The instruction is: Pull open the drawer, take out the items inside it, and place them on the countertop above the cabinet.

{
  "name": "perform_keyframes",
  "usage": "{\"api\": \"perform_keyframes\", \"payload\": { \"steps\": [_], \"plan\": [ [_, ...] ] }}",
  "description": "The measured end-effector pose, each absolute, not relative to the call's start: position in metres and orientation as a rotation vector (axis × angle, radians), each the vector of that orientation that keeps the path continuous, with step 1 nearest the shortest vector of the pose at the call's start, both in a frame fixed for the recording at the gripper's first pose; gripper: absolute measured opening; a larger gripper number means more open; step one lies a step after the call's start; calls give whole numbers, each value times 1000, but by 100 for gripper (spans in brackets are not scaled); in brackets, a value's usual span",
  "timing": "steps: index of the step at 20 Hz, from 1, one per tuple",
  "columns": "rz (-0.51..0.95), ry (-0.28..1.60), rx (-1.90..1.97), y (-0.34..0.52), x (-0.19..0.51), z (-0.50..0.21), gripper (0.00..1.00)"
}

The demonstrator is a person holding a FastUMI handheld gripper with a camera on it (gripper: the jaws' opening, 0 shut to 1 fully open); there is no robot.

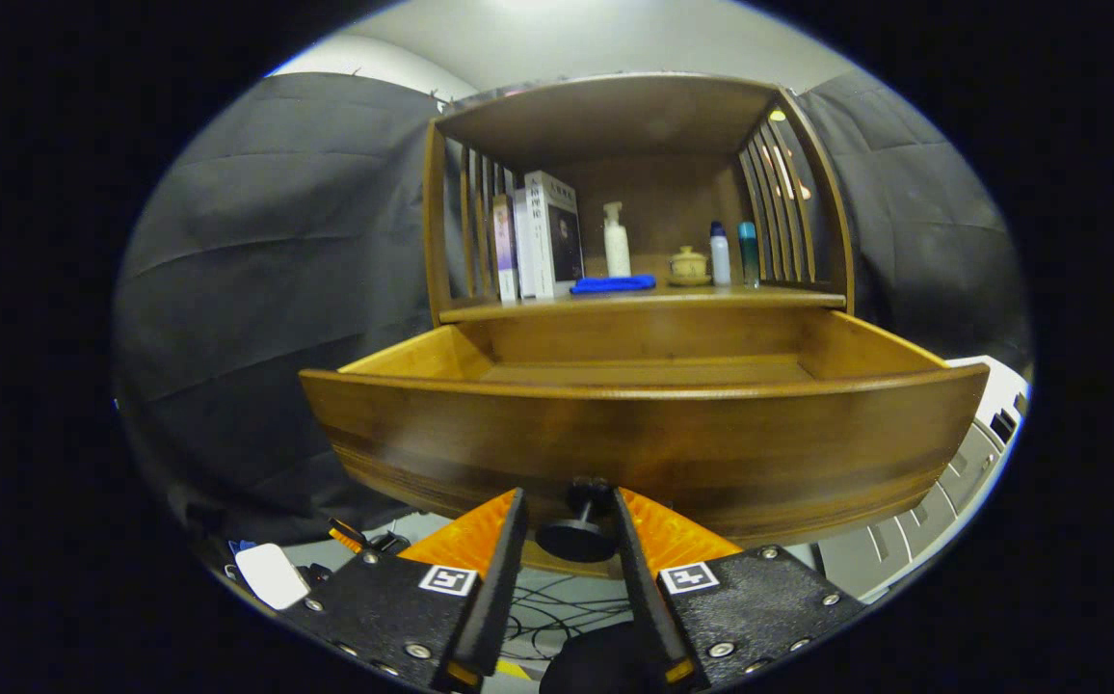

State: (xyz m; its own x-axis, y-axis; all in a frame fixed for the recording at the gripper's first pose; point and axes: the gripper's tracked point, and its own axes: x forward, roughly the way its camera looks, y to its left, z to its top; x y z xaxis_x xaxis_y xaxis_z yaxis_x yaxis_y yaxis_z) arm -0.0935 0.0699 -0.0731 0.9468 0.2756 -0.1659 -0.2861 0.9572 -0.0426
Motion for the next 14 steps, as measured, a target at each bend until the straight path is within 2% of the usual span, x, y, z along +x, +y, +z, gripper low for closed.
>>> {"api": "perform_keyframes", "payload": {
  "steps": [4, 6, 11, 14],
  "plan": [
    [343, 57, -90, 81, -111, -39, 85],
    [365, 34, -66, 85, -113, -24, 92],
    [360, -38, -8, 81, -105, 27, 93],
    [324, -15, -16, 71, -77, 39, 93]
  ]
}}
